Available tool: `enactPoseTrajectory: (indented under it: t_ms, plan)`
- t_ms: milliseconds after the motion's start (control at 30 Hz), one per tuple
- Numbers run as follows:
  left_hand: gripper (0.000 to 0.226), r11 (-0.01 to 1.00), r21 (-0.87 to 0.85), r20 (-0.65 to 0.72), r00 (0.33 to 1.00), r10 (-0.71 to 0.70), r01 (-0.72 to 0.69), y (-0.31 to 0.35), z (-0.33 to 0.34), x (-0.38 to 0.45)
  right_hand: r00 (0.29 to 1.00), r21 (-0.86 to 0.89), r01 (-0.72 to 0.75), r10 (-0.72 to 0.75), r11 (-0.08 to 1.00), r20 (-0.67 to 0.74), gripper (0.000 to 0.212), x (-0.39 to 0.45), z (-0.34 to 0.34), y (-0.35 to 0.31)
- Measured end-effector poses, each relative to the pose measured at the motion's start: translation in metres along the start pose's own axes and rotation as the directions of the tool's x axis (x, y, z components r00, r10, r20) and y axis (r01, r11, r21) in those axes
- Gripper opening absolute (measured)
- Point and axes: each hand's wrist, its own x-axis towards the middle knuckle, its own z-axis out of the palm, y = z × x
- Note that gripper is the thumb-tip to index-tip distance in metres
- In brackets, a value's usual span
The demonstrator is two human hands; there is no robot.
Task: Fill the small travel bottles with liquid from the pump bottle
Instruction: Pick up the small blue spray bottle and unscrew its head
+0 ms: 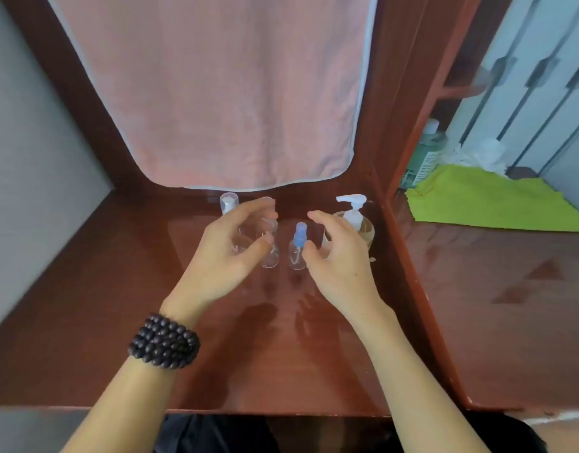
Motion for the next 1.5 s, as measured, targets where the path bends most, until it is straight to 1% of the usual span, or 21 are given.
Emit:
enactPoseTrajectory:
  t_ms: [67,200,267,367,400,467,533,600,667,767,833,900,1000,1067,1133,1233,1300,1367,1400,1467,1500]
  plan:
    - [0.046,1.0,-0.024,-0.013,1.0,0.003,-0.003,-0.001,-0.004,0.003,0.999,-0.131,0.048,-0.045,0.99,0.03,0.045,0.009,0.007,-0.001]
    - [0.046,0.999,-0.026,-0.006,1.0,0.022,-0.022,-0.007,-0.013,-0.001,0.995,-0.216,0.059,-0.04,0.975,0.091,0.041,0.018,0.023,0.001]
    - [0.046,0.999,-0.032,-0.018,0.999,0.043,-0.044,-0.005,-0.018,-0.003,0.995,-0.237,0.067,-0.047,0.969,0.086,0.034,0.016,0.026,0.002]
    - [0.044,0.998,-0.027,-0.039,0.998,0.052,-0.054,-0.003,-0.02,-0.007,0.995,-0.247,0.048,-0.024,0.968,0.098,0.017,0.014,0.024,0.001]
    - [0.042,0.999,-0.02,-0.042,0.998,0.046,-0.047,-0.002,-0.019,-0.008,0.995,-0.219,0.038,-0.018,0.975,0.093,0.014,0.013,0.021,-0.001]
    - [0.038,0.999,0.017,-0.033,0.999,0.033,-0.033,-0.002,-0.018,-0.008,0.999,-0.083,0.007,-0.004,0.996,0.037,0.011,0.009,0.008,-0.007]
    - [0.032,0.99,0.132,0.024,0.999,0.042,-0.045,0.001,-0.015,-0.008,1.0,0.114,-0.012,0.013,0.993,-0.007,0.013,0.003,-0.012,-0.017]
    - [0.038,0.97,0.229,0.102,0.993,0.064,-0.086,0.01,-0.009,-0.006,1.0,0.28,-0.017,0.018,0.96,-0.003,0.013,-0.003,-0.029,-0.03]
    - [0.039,0.965,0.233,0.162,0.983,0.082,-0.119,0.018,-0.003,-0.004,1.0,0.369,-0.018,0.015,0.929,0.01,0.013,-0.006,-0.038,-0.037]
    - [0.031,0.958,0.255,0.176,0.981,0.086,-0.129,0.024,0.002,0.0,0.999,0.419,-0.053,0.043,0.906,0.033,0.012,-0.007,-0.041,-0.036]
    - [0.03,0.939,0.301,0.175,0.978,0.115,-0.165,0.026,0.001,0.002,0.999,0.352,-0.047,0.044,0.935,0.016,0.005,-0.006,-0.042,-0.03]
    - [0.031,0.909,0.365,0.165,0.975,0.15,-0.202,0.029,0.002,0.002,0.999,0.227,-0.03,0.022,0.973,0.04,0.015,-0.005,-0.043,-0.027]
    - [0.028,0.862,0.444,0.164,0.968,0.19,-0.245,0.034,0.003,0.002,0.989,0.262,-0.082,0.047,0.961,0.138,0.024,-0.002,-0.044,-0.028]
    - [0.024,0.844,0.459,0.195,0.958,0.208,-0.277,0.034,0.004,0.001,0.991,0.276,-0.075,0.04,0.958,0.131,0.025,-0.002,-0.041,-0.027]
    - [0.022,0.855,0.445,0.222,0.958,0.184,-0.267,0.035,0.003,0.002,0.992,0.262,-0.04,0.006,0.964,0.13,0.024,-0.002,-0.038,-0.023]
    - [0.019,0.876,0.418,0.253,0.957,0.141,-0.24,0.033,0.001,0.006,0.984,0.251,0.009,-0.053,0.968,0.169,0.014,-0.002,-0.04,-0.018]
    - [0.016,0.904,0.375,0.277,0.955,0.103,-0.206,0.03,0.0,0.007,0.967,0.199,0.107,-0.148,0.974,0.205,0.003,-0.001,-0.046,-0.018]
    - [0.018,0.919,0.352,0.29,0.954,0.074,-0.179,0.028,0.0,0.005,0.949,0.114,0.181,-0.204,0.977,0.239,0.017,0.0,-0.05,-0.017]
    - [0.02,0.913,0.364,0.282,0.956,0.079,-0.183,0.027,0.0,0.004,0.944,0.088,0.175,-0.193,0.981,0.268,0.026,0.0,-0.052,-0.016]
    - [0.026,0.891,0.403,0.245,0.963,0.115,-0.209,0.027,0.0,0.004,0.93,0.082,0.085,-0.109,0.993,0.351,0.044,-0.002,-0.056,-0.015]
    - [0.029,0.886,0.409,0.231,0.964,0.13,-0.217,0.028,0.0,0.003,0.925,0.093,0.025,-0.058,0.995,0.376,0.047,-0.005,-0.056,-0.016]
